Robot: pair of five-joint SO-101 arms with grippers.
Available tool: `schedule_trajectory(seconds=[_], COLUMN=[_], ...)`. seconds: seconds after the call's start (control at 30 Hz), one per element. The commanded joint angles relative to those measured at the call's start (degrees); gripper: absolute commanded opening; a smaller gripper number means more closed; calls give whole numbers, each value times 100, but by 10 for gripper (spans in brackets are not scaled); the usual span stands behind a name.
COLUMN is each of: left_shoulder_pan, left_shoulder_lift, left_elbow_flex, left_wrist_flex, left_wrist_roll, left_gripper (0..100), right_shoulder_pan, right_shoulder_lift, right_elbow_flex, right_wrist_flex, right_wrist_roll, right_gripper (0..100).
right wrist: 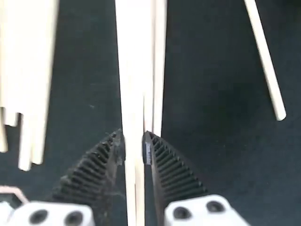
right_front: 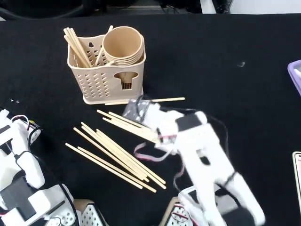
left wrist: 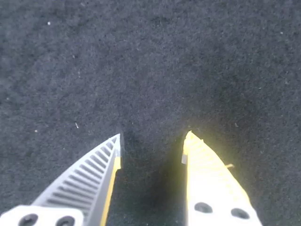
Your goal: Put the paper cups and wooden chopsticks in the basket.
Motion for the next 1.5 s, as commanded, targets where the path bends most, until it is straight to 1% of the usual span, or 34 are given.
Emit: schedule_trajectory(seconds=[0.0, 0.1, 0.2, 0.3, 0.43, 0.5, 0.63, 0.77, 0.83, 0.93, 1.07, 1.17, 1.3, 1.47], left_shoulder_pan=[57, 57, 57, 40, 31, 40, 40, 40, 57, 57, 57, 66, 66, 66], left_shoulder_lift=[-79, -79, -79, -79, -79, -79, -79, -79, -79, -79, -79, -79, -79, -79], left_elbow_flex=[-145, -145, -154, -154, -136, -127, -119, -119, -119, -110, -110, -110, -110, -110], left_wrist_flex=[0, -9, -9, -9, -9, -9, 18, 26, 26, 18, 26, 18, 9, 9], left_wrist_roll=[18, 18, 18, 18, 18, 18, 18, 18, 18, 18, 18, 18, 18, 18], left_gripper=[220, 220, 220, 220, 220, 220, 220, 220, 220, 220, 220, 220, 220, 220], right_shoulder_pan=[-624, -1055, -1688, -2092, -2101, -2101, -2101, -2101, -2092, -1952, -1565, -1415, -1407, -1591], right_shoulder_lift=[-1156, -1956, -2457, -2554, -2448, -2229, -1508, -699, -277, 356, 1209, 1815, 2466, 2879], right_elbow_flex=[-101, -435, -646, -734, -637, -637, -664, -787, -1051, -1719, -2738, -3284, -3714, -3776], right_wrist_flex=[176, 9, -730, -2048, -4316, -5222, -6497, -7859, -8360, -8659, -8651, -8651, -8651, -8651], right_wrist_roll=[-475, -1037, -1820, -2382, -3077, -3358, -3543, -3534, -3516, -3525, -3543, -3543, -3543, -3543], right_gripper=[11, 11, 11, 11, 11, 11, 11, 11, 11, 11, 11, 11, 11, 11])
